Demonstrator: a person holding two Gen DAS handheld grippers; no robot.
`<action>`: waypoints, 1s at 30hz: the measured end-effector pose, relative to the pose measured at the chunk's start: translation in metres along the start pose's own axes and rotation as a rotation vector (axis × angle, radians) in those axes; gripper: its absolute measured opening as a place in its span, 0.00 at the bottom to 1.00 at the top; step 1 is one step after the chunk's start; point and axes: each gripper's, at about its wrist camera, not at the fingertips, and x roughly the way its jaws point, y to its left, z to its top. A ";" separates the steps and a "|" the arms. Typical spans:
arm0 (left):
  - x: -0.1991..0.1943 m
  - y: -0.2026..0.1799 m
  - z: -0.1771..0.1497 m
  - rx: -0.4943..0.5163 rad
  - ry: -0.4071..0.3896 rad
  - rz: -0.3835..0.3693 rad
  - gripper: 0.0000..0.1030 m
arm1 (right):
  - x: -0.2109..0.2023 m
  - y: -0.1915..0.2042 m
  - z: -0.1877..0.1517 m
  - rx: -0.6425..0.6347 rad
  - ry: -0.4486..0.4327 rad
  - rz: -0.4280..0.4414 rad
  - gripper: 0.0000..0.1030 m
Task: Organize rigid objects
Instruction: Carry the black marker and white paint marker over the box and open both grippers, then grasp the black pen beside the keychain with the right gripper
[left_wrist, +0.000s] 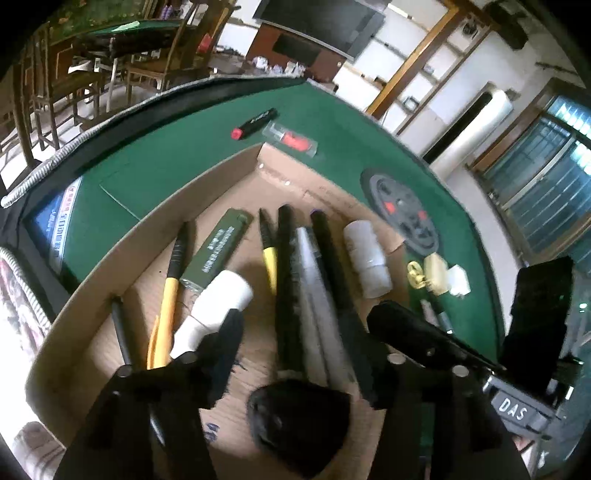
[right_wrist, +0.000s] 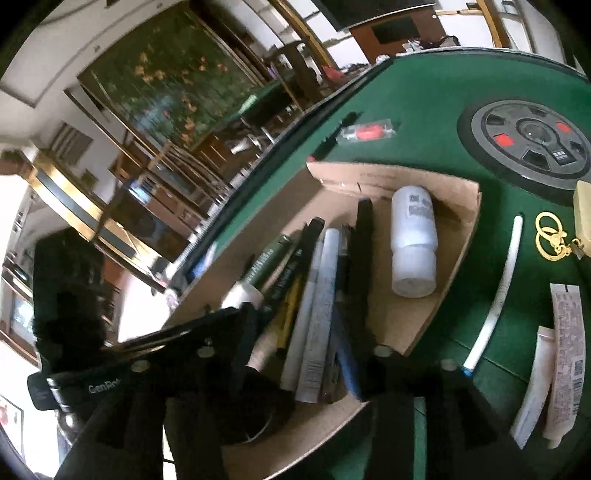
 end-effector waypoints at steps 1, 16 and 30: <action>-0.004 -0.004 -0.002 -0.001 -0.009 -0.016 0.62 | -0.006 -0.002 0.000 0.004 -0.008 0.015 0.46; 0.003 -0.121 -0.039 0.184 0.026 -0.162 0.75 | -0.174 -0.068 -0.042 -0.008 -0.289 -0.006 0.62; 0.027 -0.145 -0.058 0.210 0.100 -0.164 0.75 | -0.313 -0.179 -0.095 -0.074 -0.347 -0.550 0.70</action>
